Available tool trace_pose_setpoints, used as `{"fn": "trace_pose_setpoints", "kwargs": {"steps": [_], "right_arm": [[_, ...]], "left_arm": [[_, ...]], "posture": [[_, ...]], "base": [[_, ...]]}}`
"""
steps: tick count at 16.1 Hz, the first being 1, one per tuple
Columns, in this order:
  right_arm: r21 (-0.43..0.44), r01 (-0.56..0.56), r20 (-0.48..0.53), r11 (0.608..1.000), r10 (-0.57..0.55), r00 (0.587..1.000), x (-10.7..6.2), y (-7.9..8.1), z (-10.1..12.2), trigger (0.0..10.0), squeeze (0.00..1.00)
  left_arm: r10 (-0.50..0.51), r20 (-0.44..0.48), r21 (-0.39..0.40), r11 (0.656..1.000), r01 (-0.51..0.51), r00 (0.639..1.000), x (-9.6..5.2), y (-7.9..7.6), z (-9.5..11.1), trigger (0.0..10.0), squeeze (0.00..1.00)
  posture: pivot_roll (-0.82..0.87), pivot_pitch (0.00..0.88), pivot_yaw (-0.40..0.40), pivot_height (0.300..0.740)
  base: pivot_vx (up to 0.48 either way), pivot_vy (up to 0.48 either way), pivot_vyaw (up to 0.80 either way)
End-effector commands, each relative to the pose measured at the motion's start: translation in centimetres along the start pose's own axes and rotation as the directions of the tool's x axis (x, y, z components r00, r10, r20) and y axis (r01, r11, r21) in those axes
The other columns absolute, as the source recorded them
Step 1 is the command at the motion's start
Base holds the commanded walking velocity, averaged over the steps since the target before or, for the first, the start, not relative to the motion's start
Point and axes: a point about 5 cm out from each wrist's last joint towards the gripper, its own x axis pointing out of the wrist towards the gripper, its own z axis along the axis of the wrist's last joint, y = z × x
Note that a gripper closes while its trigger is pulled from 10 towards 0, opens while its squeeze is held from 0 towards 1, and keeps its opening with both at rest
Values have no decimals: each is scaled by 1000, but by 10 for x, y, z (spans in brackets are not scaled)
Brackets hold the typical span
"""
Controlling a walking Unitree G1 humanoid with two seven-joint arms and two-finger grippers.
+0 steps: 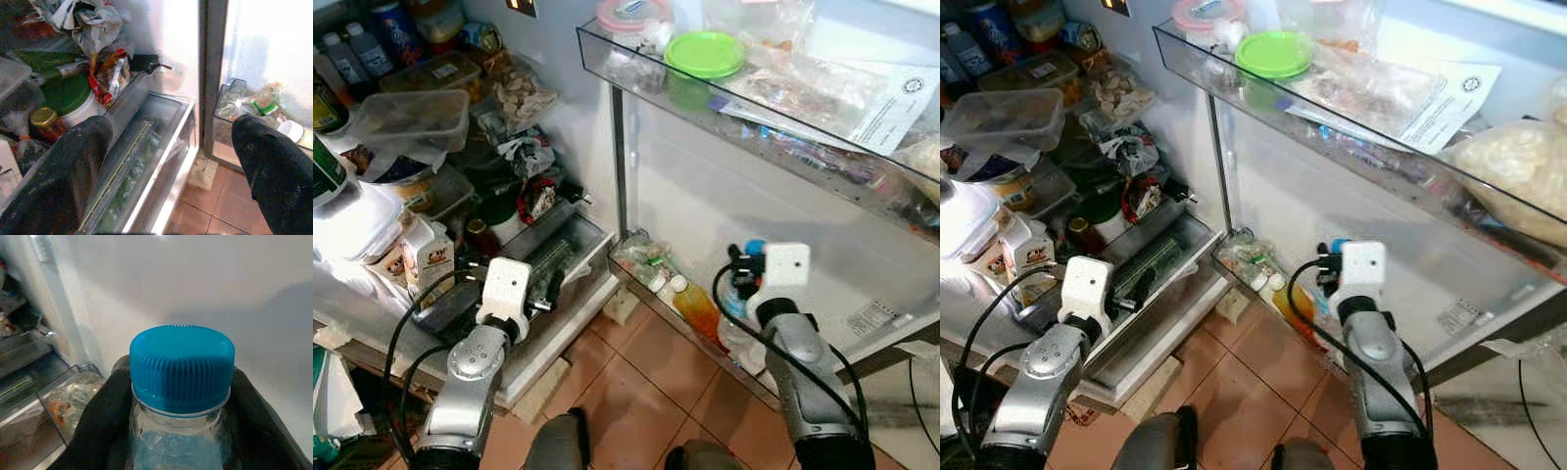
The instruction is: Restocking fridge
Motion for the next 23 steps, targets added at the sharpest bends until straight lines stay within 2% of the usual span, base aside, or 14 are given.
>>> {"fn": "trace_pose_setpoints", "kwargs": {"steps": [1, 6, 8, 11, 17, 23], "right_arm": [[12, 1, 19, 1000, -1, 1000, 1, 1, 4, 10000, 0], [48, -22, 41, 999, 20, 999, 1, 6, 8, 10000, 0], [46, -68, 69, 997, 65, 996, 1, 11, 11, 10000, 0], [22, -93, 102, 995, 90, 991, 1, 17, 17, 10000, 0], [35, -104, 173, 994, 96, 980, 3, 18, 29, 10000, 0], [-39, -112, 310, 993, 119, 943, 11, 20, 61, 10000, 0]], "left_arm": [[-11, 0, 15, 1000, 11, 1000, -2, 1, 1, 10000, 0], [-25, 10, 20, 999, 25, 1000, -1, 1, 5, 10000, 0], [-75, 12, -22, 997, 75, 997, -2, -3, 6, 10000, 0], [-51, 22, 4, 999, 51, 998, -2, -2, 8, 10000, 0], [-36, 39, 2, 999, 36, 999, 0, -1, 11, 10000, 0], [-22, 61, -10, 1000, 23, 998, 1, 0, 15, 10000, 0]], "posture": [[41, 107, 29, 712], [43, 116, 35, 644], [45, 114, 35, 644], [43, 114, 36, 644], [43, 115, 36, 644], [41, 117, 36, 644]], "base": [[0, 0, 0], [0, 0, 0], [0, 0, 0], [0, 0, 0], [0, 0, 0], [0, 0, 0]]}}
